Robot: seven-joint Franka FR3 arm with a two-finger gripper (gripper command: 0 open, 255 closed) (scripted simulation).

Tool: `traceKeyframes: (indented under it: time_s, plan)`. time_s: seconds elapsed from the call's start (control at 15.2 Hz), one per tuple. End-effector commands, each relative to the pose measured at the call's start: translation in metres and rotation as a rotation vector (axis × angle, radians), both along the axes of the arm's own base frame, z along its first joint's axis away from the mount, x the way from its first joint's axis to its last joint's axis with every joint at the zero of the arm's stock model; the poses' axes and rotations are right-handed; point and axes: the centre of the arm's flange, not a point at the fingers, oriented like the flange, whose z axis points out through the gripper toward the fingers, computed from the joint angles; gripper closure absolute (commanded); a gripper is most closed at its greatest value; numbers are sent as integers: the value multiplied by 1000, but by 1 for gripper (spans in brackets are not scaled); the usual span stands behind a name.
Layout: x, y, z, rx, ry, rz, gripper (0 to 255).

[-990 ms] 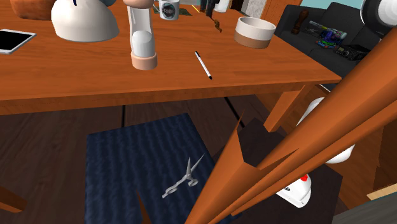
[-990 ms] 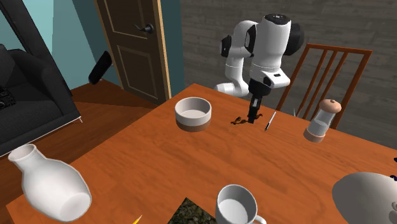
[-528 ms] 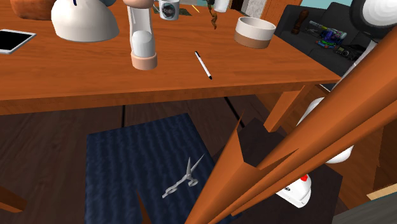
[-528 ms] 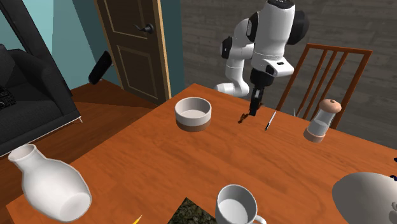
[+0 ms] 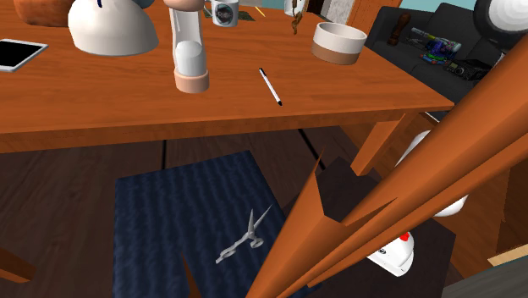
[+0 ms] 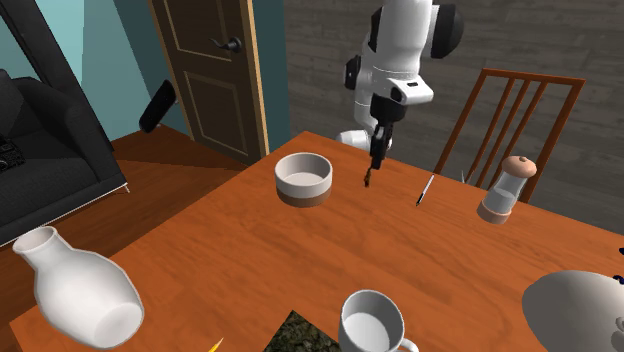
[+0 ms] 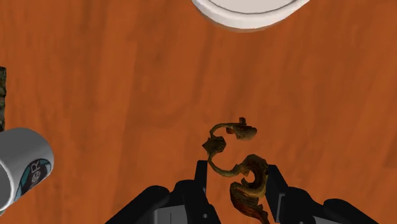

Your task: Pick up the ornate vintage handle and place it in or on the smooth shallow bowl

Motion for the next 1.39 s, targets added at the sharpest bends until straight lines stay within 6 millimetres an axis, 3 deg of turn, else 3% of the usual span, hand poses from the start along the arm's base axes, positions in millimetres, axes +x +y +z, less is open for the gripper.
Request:
traceKeyframes:
  time_s: [0.0,0.66,0.73,1.32]
  plan:
    - [-9,-23,3,0,0,1,255]
    - [-59,-145,13,0,0,1,255]
    - [-67,-165,15,0,0,1,255]
    - [-67,-165,-33,0,0,1,255]
